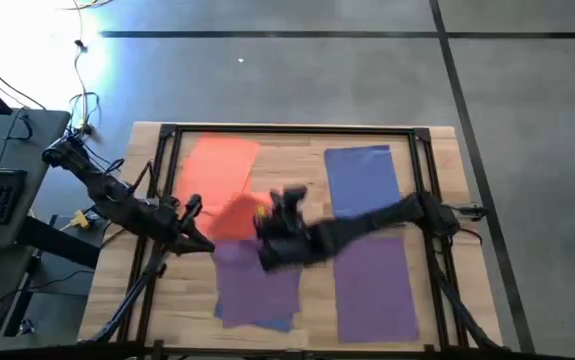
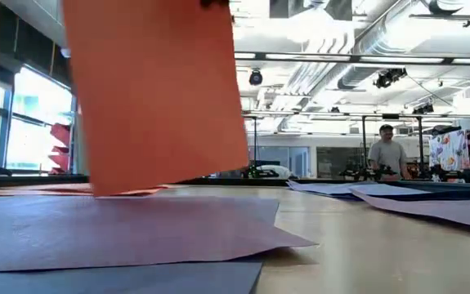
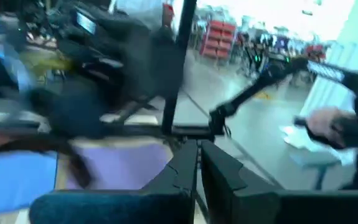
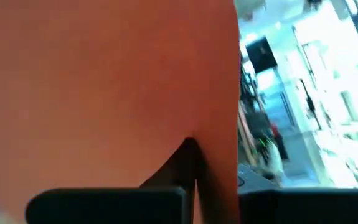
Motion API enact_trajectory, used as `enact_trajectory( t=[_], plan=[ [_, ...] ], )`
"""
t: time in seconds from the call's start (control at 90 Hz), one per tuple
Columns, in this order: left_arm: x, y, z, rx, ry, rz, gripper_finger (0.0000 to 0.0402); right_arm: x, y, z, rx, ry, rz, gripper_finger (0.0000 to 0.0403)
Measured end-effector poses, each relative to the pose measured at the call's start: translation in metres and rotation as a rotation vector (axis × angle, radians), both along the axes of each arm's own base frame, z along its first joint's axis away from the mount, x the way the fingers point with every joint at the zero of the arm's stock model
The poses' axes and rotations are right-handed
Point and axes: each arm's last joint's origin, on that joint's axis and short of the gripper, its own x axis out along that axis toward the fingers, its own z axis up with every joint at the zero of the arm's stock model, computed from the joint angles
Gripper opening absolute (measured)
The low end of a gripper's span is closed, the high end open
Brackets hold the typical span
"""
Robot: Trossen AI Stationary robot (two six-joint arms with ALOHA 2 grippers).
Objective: Organize paper
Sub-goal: Stack the orange paper on top of the orange paper
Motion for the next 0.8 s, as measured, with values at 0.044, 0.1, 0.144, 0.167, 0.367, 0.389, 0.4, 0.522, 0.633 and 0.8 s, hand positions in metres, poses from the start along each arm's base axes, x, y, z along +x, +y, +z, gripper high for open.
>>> enact_trajectory(
  t=[0.044,0.1,0.144,0.167,0.367,0.389,0.4,0.522,0.633,0.8],
  plan=[
    [-0.005,0.001,0.0,0.006,0.007,-0.011,0.0,0.008,-0.029,0.003,0.03,0.004,-0.014,0.0],
    [-0.011,0.001,0.0,0.011,0.013,-0.03,0.0,0.018,-0.069,0.007,0.071,-0.019,-0.023,0.0],
    [-0.015,0.002,0.001,0.012,0.013,-0.043,0.0,0.025,-0.099,0.011,0.096,-0.049,-0.011,0.0],
    [-0.017,0.002,0.001,0.011,0.012,-0.05,0.0,0.027,-0.114,0.013,0.102,-0.07,0.0,0.0],
    [-0.032,0.006,0.001,0.025,0.026,-0.096,0.0,0.036,-0.199,0.05,0.027,-0.366,0.13,0.0],
    [-0.033,0.007,0.001,0.029,0.03,-0.097,0.0,0.035,-0.203,0.053,0.024,-0.396,0.143,0.0],
    [-0.034,0.007,0.0,0.031,0.032,-0.097,0.0,0.035,-0.205,0.054,0.025,-0.406,0.153,0.0],
    [-0.039,0.009,-0.003,0.058,0.06,-0.088,0.0,0.039,-0.208,0.051,0.122,-0.47,0.325,0.0],
    [-0.04,0.009,-0.005,0.077,0.071,-0.056,0.0,0.057,-0.192,0.011,0.308,-0.459,0.471,0.0],
    [-0.04,0.011,-0.006,0.09,0.074,0.005,0.0,0.086,-0.162,-0.08,0.434,-0.261,0.519,0.0]
  ],
)
